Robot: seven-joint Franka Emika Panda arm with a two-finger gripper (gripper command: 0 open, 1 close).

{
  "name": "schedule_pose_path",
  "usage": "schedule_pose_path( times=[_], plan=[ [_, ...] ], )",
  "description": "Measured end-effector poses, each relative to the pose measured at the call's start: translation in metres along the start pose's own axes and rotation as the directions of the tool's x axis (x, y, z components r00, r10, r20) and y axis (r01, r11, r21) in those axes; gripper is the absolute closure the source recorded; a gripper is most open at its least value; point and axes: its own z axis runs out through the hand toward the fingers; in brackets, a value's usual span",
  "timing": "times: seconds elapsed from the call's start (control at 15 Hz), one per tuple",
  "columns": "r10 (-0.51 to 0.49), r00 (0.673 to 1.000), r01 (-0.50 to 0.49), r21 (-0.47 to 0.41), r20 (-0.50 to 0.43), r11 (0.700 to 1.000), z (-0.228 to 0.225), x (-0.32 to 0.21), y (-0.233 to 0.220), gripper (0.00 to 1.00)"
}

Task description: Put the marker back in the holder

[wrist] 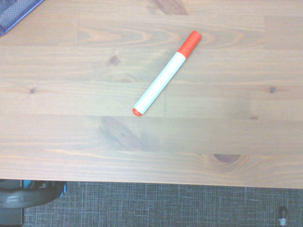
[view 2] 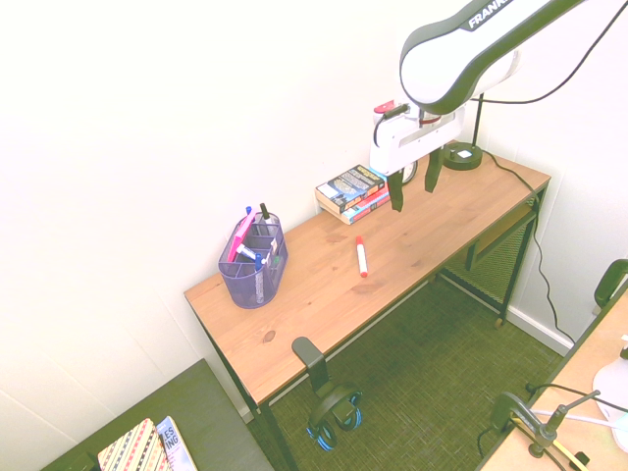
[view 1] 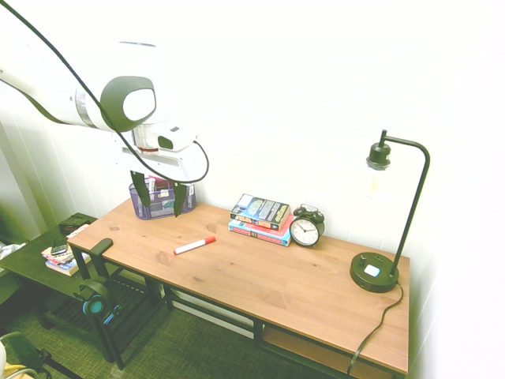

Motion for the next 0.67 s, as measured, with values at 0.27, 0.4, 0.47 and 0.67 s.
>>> schedule_pose_path(
  times=[0.27,0.4,0.47,0.67],
  plan=[
    [0.005,1.0,-0.005,0.019,-0.028,1.0,0.006,-0.004,0.003,0.0],
    [0.039,0.998,-0.038,0.019,-0.05,0.999,0.024,-0.017,0.009,0.0],
    [0.067,0.996,-0.066,0.019,-0.065,0.998,0.032,-0.024,0.011,0.0],
    [0.144,0.982,-0.141,0.035,-0.121,0.989,0.044,-0.041,0.005,0.0]
  ],
)
